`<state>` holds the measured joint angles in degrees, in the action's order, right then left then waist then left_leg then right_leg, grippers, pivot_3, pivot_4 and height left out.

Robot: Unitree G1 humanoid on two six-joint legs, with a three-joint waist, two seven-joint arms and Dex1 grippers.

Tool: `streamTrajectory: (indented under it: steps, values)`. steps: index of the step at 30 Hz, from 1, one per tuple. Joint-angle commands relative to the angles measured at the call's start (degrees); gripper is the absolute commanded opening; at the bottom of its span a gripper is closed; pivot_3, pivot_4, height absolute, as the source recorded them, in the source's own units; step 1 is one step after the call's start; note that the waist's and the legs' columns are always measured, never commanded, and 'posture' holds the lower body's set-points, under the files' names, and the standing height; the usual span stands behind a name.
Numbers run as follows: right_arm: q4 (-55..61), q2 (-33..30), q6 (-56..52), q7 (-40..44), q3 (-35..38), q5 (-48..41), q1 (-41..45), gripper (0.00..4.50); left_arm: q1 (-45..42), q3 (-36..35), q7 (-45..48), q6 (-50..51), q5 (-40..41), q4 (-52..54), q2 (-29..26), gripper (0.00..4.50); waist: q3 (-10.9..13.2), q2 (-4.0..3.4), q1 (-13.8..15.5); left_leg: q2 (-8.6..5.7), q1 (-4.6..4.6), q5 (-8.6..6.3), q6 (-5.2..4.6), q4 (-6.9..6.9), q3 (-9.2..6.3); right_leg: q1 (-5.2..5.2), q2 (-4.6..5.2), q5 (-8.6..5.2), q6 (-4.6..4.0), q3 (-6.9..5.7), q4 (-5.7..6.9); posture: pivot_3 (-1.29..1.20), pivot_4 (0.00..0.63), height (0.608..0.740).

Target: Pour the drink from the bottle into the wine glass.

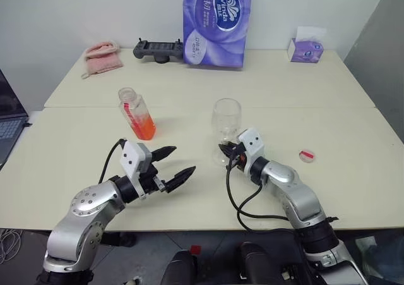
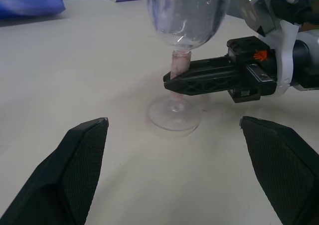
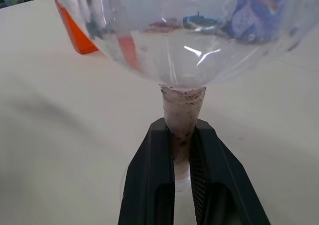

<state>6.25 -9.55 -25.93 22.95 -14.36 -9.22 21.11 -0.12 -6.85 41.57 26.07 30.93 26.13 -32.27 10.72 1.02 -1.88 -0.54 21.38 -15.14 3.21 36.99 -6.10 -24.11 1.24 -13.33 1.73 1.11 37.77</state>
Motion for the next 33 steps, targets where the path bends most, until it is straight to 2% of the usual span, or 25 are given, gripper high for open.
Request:
streamTrajectory:
  steps: [1, 10, 22, 23, 29, 33]
  values:
    - [-0.2, 0.7, 1.5, 0.0, 0.5, 0.6, 1.6, 0.13, -1.1, -0.6, -0.3, -0.6, -0.1, 0.3, -0.3, 4.5, 0.0, 0.0, 0.0, 0.0, 0.0, 0.0, 0.0, 0.0, -0.01, 0.0, -0.03, 0.01, -0.01, -0.02, 0.0, 0.0, 0.15, 0.74]
    - [-4.1, 1.8, 3.7, 0.7, -0.6, 3.2, 2.5, 0.13, -1.7, -0.9, -0.6, -1.2, -0.6, -0.9, -0.3, 4.5, 0.0, 0.0, 0.0, 0.08, -0.06, 0.0, 0.0, -0.02, 0.01, 0.01, -0.13, 0.03, -0.06, -0.02, 0.01, 0.0, 0.15, 0.74]
    - [-5.0, 2.1, 4.8, 1.1, 0.5, 3.6, 1.5, 4.26, -1.2, -1.5, -1.3, -2.1, -1.4, -3.0, 0.1, 4.5, 0.0, 0.0, 0.0, 0.09, -0.07, 0.0, 0.0, -0.03, 0.01, 0.01, -0.14, 0.04, -0.09, -0.01, 0.01, 0.0, 0.15, 0.74]
    - [-4.7, 1.9, 4.6, 1.1, 0.5, 3.5, 1.5, 4.47, -1.1, -1.6, -1.5, -2.3, -1.5, -3.4, 0.2, 4.5, 0.0, 0.0, 0.0, 0.09, -0.07, 0.0, 0.0, -0.03, 0.01, 0.01, -0.14, 0.04, -0.09, -0.01, 0.01, 0.0, 0.15, 0.74]
    - [2.0, -3.5, 1.0, 6.2, 0.7, 1.5, -0.6, 4.47, 0.4, -4.3, -4.9, -7.5, -4.4, -8.7, 2.8, 4.5, 0.0, 0.0, 0.0, 0.08, -0.06, 0.0, 0.01, -0.02, 0.01, 0.01, -0.14, 0.04, -0.09, -0.03, -0.01, 0.0, 0.15, 0.74]
    - [10.4, -11.3, -3.2, 14.3, 2.7, -3.6, -2.9, 4.47, 1.2, -6.9, -10.5, -12.1, -7.7, -12.1, 6.0, 4.5, 0.0, 0.0, 0.1, 0.08, -0.04, -0.01, 0.01, -0.02, -0.02, 0.02, -0.11, 0.04, -0.09, -0.04, -0.06, 0.0, 0.15, 0.74]
